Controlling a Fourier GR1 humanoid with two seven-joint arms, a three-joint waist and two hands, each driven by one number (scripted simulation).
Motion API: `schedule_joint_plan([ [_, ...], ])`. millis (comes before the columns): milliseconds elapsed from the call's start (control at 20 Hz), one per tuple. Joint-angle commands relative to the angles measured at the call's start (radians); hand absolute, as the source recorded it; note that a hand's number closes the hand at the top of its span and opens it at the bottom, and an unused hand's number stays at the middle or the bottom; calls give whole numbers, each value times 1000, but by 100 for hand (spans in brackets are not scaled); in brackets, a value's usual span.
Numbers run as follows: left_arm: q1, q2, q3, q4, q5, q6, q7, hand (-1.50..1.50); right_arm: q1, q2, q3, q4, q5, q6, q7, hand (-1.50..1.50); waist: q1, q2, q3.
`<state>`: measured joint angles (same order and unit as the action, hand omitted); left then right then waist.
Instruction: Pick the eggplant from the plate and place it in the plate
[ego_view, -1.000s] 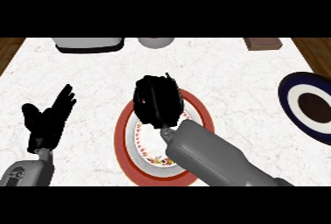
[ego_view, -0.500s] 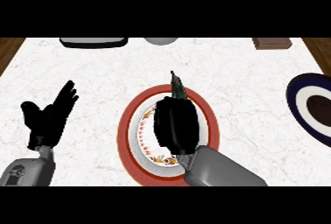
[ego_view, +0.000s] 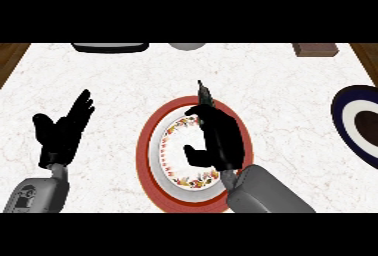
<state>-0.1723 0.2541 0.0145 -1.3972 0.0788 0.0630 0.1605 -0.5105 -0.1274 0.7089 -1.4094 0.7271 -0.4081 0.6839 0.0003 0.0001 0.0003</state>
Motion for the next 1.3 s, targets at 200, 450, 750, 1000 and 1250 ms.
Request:
schedule_joint_plan([
  [200,8,-2,2,8,-4,-16,-4,0,19,34,-20,-190,-43,-131,-230,-150,0,1,1],
  [450,0,-8,13,41,-8,-23,-35,0,67,119,-50,-330,-104,-126,-168,-150,-7,0,-1],
  [750,79,-19,1,-71,-13,-2,-1,0,251,65,-97,-437,-421,-49,-215,-150,7,0,1],
  [1000,-25,4,53,15,7,-47,16,0,312,-8,-232,-417,-569,71,-434,-150,0,1,0],
  [1250,0,-34,35,-33,-34,-23,45,0,347,-8,-316,-454,-582,150,-473,-150,0,0,0],
])
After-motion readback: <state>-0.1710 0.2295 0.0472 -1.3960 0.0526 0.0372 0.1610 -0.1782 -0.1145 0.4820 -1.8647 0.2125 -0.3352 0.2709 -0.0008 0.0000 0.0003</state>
